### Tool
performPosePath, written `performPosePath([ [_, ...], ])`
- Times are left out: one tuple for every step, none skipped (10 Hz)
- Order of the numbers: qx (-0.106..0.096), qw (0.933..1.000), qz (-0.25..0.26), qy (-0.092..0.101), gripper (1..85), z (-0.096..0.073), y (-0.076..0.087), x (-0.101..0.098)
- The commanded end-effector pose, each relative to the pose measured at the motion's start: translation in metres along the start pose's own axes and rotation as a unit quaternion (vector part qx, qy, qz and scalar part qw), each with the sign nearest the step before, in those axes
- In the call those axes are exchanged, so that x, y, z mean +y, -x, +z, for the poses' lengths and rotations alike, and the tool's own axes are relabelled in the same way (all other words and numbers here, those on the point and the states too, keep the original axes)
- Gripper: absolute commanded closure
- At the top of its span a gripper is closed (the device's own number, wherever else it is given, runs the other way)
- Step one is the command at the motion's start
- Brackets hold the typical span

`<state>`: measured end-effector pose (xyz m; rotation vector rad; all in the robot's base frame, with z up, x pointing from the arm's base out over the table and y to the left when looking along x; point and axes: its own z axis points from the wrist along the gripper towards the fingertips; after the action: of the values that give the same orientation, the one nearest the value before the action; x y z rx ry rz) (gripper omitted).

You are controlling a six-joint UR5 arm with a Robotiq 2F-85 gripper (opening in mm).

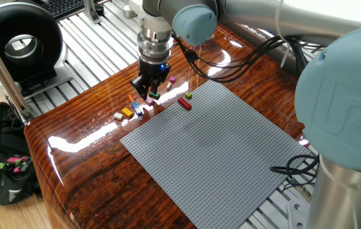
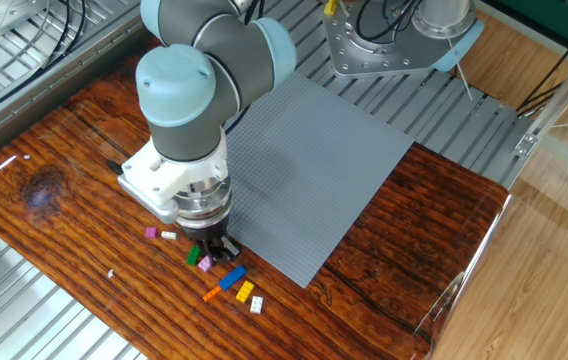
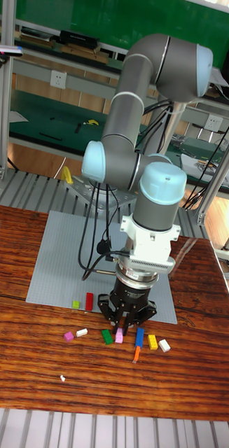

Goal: Build with small Lego blocks

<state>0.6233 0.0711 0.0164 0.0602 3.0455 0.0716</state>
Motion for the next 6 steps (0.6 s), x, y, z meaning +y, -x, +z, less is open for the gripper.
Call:
performPosePath([
  [0.012,0.9998,0.016,-0.005,84.7,-0.031,-0.012,-0.007],
  [0.018,0.9997,0.014,-0.002,84.7,-0.041,-0.021,-0.011],
  [0.020,0.9997,0.010,0.002,84.7,-0.049,-0.028,-0.019],
  [0.020,0.9998,0.007,-0.003,84.7,-0.050,-0.034,-0.030],
  [0.014,0.9998,0.004,-0.009,84.7,-0.044,-0.039,-0.039],
  [0.012,0.9999,0.001,-0.003,84.7,-0.035,-0.049,-0.041],
])
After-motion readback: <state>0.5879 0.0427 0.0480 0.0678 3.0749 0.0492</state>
